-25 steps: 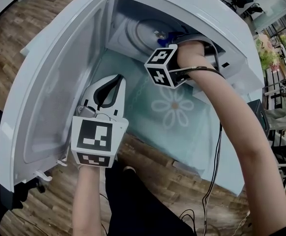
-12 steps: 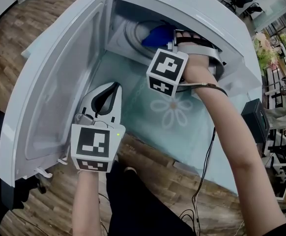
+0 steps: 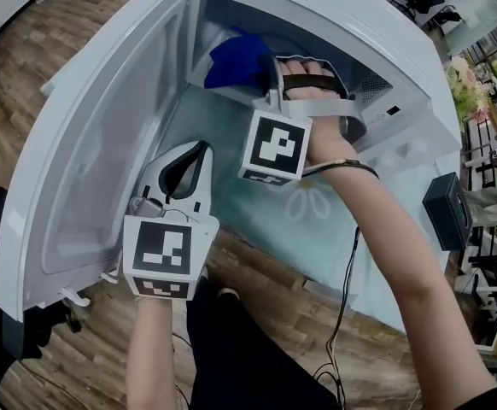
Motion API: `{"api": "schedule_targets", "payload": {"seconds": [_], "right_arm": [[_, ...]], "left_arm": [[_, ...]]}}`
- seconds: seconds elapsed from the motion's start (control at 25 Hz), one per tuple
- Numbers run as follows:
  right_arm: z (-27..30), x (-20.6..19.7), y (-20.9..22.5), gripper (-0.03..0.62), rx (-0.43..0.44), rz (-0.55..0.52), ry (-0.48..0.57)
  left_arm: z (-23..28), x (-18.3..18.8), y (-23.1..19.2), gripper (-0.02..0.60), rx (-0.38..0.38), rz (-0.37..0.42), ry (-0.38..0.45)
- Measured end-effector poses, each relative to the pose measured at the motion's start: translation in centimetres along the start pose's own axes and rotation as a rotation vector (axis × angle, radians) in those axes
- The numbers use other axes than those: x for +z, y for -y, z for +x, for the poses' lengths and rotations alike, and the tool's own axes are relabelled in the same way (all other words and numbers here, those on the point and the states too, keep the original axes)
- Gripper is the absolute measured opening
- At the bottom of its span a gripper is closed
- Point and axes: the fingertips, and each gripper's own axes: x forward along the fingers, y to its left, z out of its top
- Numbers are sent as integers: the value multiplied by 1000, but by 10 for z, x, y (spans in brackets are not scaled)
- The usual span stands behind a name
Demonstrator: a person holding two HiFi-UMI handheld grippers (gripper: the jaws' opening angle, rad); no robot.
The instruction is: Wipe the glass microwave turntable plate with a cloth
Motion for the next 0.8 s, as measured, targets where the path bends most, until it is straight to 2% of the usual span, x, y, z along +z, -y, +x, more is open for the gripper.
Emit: {"api": "schedule_targets", "payload": {"seconds": [0.08,0.28,0.48,0.8], "right_arm": [[3,8,-14,46,-28,-125,26],[7,4,-37,46,-10,-220,40],[2,-13,-40,46,-9,-419,-17],[-3,-37,-49,46,74,-523,-85]], "left_arm": [[1,0,0,8,0,0,0],[4,-2,4,8,-7,5,-6],[8,-1,7,8,-16,8,-5],[11,0,12,8,-33,7,-8]]}}
